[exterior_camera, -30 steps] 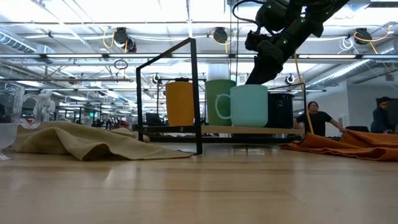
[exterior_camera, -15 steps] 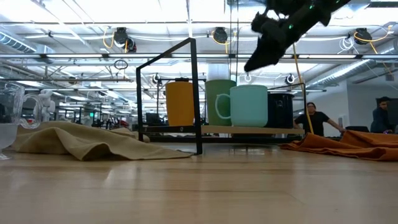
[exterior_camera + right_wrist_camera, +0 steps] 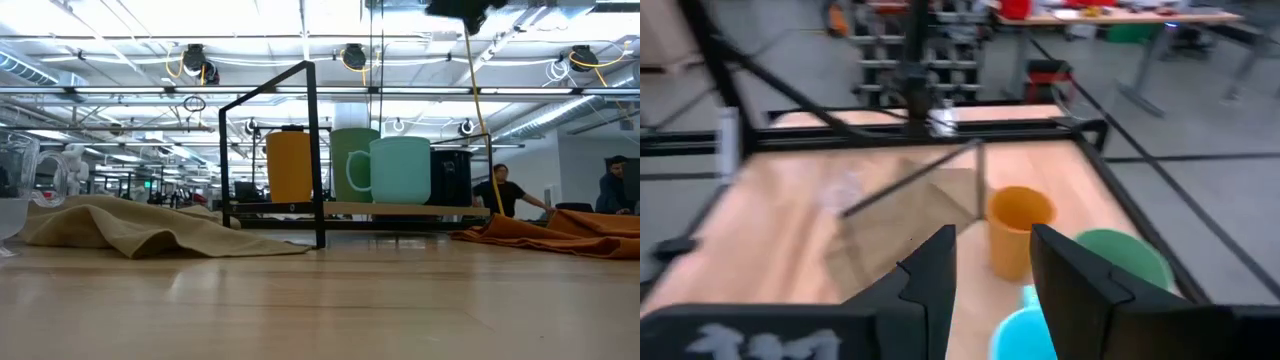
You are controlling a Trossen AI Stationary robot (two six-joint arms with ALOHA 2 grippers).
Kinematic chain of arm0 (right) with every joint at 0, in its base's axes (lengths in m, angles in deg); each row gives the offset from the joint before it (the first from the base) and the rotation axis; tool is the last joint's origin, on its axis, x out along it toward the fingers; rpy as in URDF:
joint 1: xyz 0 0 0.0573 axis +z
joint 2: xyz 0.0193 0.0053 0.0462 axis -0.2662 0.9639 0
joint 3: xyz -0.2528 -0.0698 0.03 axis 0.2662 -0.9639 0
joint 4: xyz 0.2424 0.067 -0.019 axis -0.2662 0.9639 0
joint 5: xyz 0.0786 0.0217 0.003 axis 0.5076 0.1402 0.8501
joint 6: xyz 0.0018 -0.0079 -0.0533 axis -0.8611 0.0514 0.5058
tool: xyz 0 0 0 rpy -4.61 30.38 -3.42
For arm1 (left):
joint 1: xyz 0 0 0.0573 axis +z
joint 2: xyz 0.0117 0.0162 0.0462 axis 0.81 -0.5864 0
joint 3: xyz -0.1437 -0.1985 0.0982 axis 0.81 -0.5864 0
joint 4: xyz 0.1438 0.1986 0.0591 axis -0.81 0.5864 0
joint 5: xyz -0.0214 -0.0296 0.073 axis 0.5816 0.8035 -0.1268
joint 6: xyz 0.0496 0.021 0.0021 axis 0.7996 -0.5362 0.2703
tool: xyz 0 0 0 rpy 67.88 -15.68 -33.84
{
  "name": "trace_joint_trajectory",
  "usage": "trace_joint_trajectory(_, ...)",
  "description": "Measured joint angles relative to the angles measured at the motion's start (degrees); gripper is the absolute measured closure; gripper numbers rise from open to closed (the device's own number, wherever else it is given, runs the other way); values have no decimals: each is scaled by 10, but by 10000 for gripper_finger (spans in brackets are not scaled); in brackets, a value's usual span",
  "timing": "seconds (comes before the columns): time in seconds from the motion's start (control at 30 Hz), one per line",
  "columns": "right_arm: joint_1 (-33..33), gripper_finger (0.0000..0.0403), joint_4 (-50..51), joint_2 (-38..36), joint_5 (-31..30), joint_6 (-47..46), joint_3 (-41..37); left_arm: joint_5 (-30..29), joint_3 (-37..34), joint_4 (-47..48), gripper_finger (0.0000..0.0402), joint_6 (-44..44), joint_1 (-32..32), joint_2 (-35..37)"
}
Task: Stack small to large cups/mugs on shelf
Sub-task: Put the transparent mug on the shelf
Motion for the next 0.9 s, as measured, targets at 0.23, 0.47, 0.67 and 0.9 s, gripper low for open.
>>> trace_joint_trajectory(0.23,83,282,101,-115,-18,-24,-2,0,0,38,289,-46,-15,0)
trace_joint_trajectory(0.47,122,282,93,-257,-66,-51,-114,0,0,93,289,-112,-39,0)
trace_joint_trajectory(0.67,122,282,-40,-370,-65,-79,-265,0,0,109,289,-138,-53,0)
trace_joint_trajectory(0.9,122,282,-205,-390,-61,-77,-388,45,0,138,289,-190,-54,0)
